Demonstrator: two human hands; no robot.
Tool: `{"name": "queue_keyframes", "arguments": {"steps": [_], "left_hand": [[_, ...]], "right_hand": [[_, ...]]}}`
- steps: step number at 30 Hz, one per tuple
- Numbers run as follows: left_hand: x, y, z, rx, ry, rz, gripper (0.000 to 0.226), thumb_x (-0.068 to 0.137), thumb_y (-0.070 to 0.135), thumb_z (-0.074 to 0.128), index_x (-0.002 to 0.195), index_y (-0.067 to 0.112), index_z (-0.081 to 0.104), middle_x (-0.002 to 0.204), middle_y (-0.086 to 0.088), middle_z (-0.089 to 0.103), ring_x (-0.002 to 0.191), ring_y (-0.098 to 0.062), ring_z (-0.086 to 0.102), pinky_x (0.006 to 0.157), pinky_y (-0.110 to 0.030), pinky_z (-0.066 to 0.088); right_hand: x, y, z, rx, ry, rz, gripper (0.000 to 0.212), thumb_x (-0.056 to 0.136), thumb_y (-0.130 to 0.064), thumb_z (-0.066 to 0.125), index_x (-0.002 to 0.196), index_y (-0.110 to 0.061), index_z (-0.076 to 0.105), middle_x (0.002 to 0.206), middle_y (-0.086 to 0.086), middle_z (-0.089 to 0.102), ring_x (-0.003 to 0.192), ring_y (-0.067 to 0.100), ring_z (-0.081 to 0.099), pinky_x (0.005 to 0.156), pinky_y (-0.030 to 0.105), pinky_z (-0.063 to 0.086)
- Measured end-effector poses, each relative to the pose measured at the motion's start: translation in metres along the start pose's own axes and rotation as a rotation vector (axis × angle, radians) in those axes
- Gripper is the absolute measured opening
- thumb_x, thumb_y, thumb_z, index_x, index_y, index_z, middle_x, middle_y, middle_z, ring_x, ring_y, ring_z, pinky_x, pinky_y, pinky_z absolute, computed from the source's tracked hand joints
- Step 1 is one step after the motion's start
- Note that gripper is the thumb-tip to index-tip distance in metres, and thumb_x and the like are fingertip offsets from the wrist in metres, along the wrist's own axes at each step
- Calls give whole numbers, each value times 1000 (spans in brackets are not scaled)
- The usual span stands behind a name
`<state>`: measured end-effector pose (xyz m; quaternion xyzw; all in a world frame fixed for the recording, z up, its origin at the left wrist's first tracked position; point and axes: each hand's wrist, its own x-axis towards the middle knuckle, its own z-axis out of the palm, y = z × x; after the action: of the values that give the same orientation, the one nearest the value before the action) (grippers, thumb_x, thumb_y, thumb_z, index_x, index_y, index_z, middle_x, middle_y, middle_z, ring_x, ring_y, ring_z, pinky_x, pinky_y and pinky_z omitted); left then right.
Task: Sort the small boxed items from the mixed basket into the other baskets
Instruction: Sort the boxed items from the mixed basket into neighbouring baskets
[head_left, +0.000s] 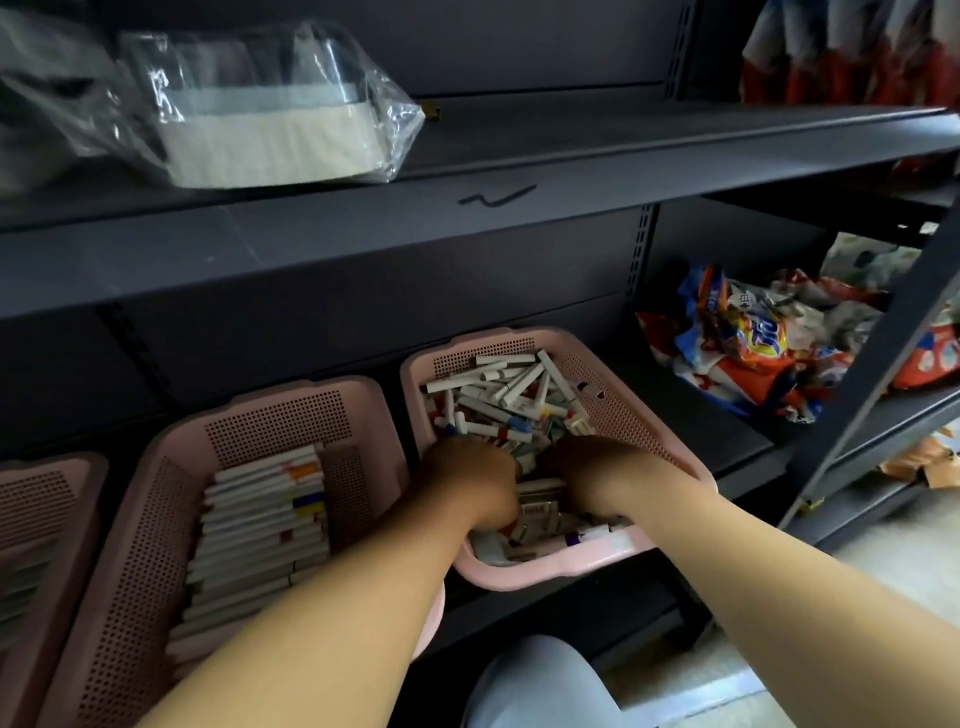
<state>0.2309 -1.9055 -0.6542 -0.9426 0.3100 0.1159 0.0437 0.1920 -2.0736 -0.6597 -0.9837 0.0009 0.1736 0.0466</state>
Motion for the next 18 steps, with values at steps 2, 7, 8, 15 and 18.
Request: {"name": "queue_keyframes", "arguments": {"steps": [2, 7, 8, 15, 18], "left_hand": [[0, 0, 0, 1, -4, 5, 31, 90, 32, 63, 120, 27, 72, 112, -3, 69, 101, -26, 64, 91, -38, 56], [-3, -3, -1, -57, 25, 35, 25, 93, 31, 64, 115, 33, 75, 106, 0, 71, 95, -24, 65, 87, -39, 58], [-4, -3, -1, -82, 38, 39, 24, 94, 30, 64, 115, 34, 74, 106, 0, 70, 95, -24, 65, 87, -39, 57], [-7, -8, -3, -236, 164, 41, 21, 96, 38, 64, 114, 35, 74, 104, 5, 71, 95, -20, 66, 79, -31, 51], [-8, -9, -1, -324, 206, 34, 21, 96, 45, 67, 113, 34, 75, 102, 7, 71, 91, -16, 65, 78, -32, 51]], "right_hand": [[1, 1, 2, -9, 11, -21, 33, 93, -22, 60, 126, -18, 63, 123, 8, 64, 112, 29, 62, 92, 40, 51], [4, 0, 4, -171, 47, -62, 21, 95, -25, 61, 113, -14, 66, 112, 8, 66, 105, 28, 63, 92, 37, 51], [5, 2, 10, -190, 93, -74, 18, 94, -29, 64, 104, -15, 66, 105, 7, 66, 99, 26, 64, 90, 36, 52], [-9, -3, -10, 246, 230, -87, 19, 93, -28, 64, 109, -37, 63, 103, -11, 60, 97, 15, 59, 77, 26, 46], [-8, -3, -14, 475, 344, -44, 21, 89, -28, 70, 101, -42, 60, 95, -16, 58, 91, 7, 59, 70, 20, 46]]}}
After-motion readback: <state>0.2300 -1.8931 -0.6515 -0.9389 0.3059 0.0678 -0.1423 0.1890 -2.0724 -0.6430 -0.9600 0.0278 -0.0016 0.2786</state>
